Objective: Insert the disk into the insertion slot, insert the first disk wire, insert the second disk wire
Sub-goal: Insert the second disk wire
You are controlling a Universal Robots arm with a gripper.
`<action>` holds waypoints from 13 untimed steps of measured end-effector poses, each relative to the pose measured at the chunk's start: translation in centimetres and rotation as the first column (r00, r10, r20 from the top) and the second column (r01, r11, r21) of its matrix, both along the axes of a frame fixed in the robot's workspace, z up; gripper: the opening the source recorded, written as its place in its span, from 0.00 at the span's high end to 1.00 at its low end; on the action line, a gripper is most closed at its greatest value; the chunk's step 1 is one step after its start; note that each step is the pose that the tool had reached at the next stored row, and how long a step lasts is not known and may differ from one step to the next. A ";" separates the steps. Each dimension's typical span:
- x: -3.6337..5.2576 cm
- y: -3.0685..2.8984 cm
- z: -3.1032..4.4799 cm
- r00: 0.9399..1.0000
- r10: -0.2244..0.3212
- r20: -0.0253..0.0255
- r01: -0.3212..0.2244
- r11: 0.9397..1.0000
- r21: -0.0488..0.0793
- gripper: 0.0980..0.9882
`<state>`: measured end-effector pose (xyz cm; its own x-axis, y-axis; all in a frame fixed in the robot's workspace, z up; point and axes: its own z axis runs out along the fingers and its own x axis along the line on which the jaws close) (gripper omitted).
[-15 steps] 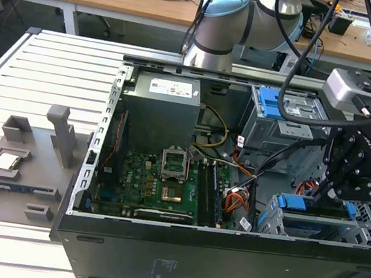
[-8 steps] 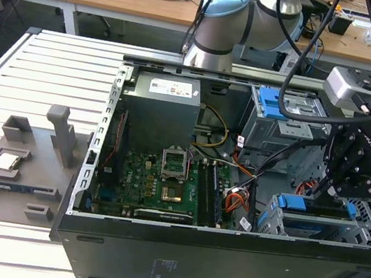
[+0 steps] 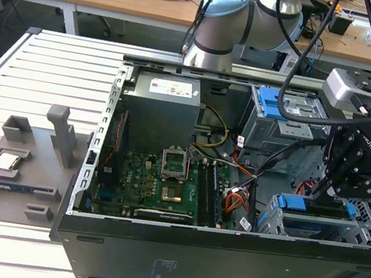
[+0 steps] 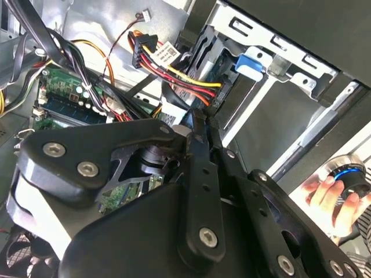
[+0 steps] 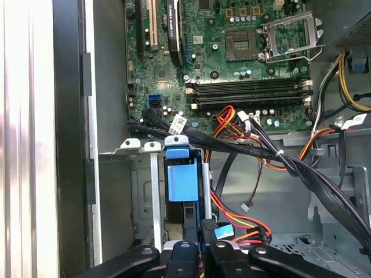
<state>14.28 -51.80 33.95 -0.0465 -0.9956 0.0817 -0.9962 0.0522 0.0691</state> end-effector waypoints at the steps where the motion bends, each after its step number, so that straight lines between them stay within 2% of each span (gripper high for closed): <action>1: 0.00 -0.01 0.01 1.000 0.000 0.000 0.000 1.000 0.002 0.94; 5: 0.00 -0.53 -0.02 1.000 0.000 0.000 0.000 1.000 0.009 0.94; 13: 0.01 -0.56 -0.28 1.000 0.000 0.000 0.000 1.000 0.009 0.94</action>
